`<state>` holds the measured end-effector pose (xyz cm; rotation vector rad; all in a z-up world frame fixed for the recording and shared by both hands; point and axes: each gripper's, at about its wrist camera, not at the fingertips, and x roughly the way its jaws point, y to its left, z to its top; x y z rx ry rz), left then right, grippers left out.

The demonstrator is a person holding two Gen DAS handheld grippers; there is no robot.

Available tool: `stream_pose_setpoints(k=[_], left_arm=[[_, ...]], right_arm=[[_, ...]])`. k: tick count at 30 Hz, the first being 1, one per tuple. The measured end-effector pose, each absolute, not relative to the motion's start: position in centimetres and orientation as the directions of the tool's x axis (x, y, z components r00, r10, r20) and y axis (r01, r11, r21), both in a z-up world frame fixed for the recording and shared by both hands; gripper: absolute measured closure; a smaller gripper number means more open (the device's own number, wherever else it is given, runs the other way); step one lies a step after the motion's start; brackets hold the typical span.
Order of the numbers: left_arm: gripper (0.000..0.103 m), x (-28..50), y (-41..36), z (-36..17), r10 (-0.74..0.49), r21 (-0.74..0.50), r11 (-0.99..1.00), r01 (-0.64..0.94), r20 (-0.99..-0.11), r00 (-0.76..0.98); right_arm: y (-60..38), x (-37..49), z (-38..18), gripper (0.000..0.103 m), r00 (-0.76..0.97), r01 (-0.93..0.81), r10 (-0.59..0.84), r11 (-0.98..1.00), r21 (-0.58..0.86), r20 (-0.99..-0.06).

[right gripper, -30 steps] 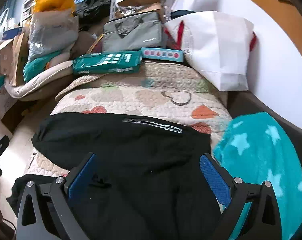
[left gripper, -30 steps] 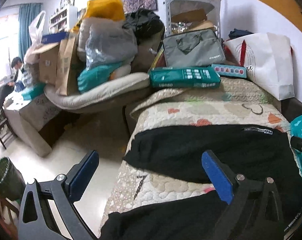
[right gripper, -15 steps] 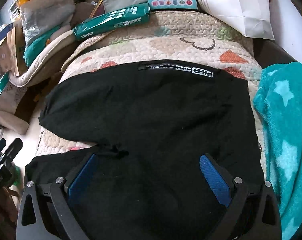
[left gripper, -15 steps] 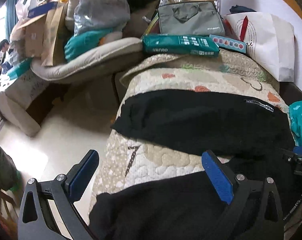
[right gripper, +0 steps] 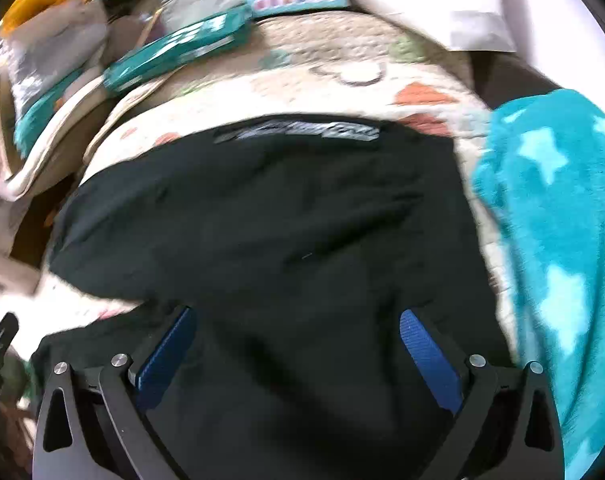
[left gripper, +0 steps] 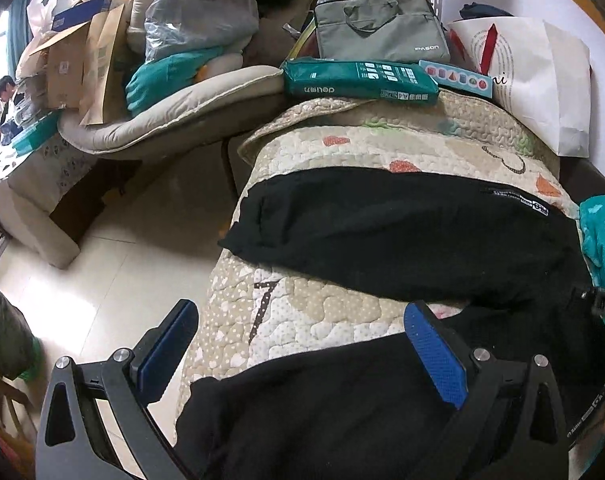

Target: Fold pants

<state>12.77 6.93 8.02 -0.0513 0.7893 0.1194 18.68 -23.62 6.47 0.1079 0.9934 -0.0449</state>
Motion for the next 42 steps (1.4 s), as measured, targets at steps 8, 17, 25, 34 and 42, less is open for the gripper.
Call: stream_pose_setpoints(k=[8, 17, 25, 34, 42], left_arm=[[0.0, 12.2, 7.2, 11.0, 0.044, -0.056, 0.993, -0.108, -0.663, 0.747], [0.0, 9.8, 9.7, 13.0, 0.049, -0.039, 0.995, -0.092, -0.609, 0.792], [0.0, 12.1, 15.0, 10.0, 0.032, -0.197, 0.951, -0.239, -0.707, 0.707], [0.01, 18.6, 17.2, 7.2, -0.101, -0.301, 0.922, -0.243, -0.794, 0.599], [0.019, 28.8, 15.7, 6.7, -0.07, -0.154, 0.984, -0.09, -0.797, 0.6]], right_arm=[[-26.6, 18.7, 8.9, 0.001, 0.548, 0.228, -0.003, 0.963, 0.146, -0.836], [-27.2, 16.9, 21.2, 0.0, 0.655, 0.247, -0.141, 0.968, 0.035, -0.742], [-24.6, 22.4, 19.0, 0.0, 0.615, 0.056, -0.064, 0.998, -0.038, -0.786], [-24.9, 29.0, 12.4, 0.002, 0.515, -0.217, -0.005, 0.967, -0.137, -0.857], [-25.4, 32.7, 9.1, 0.01, 0.457, -0.347, 0.067, 0.932, -0.108, -0.887]])
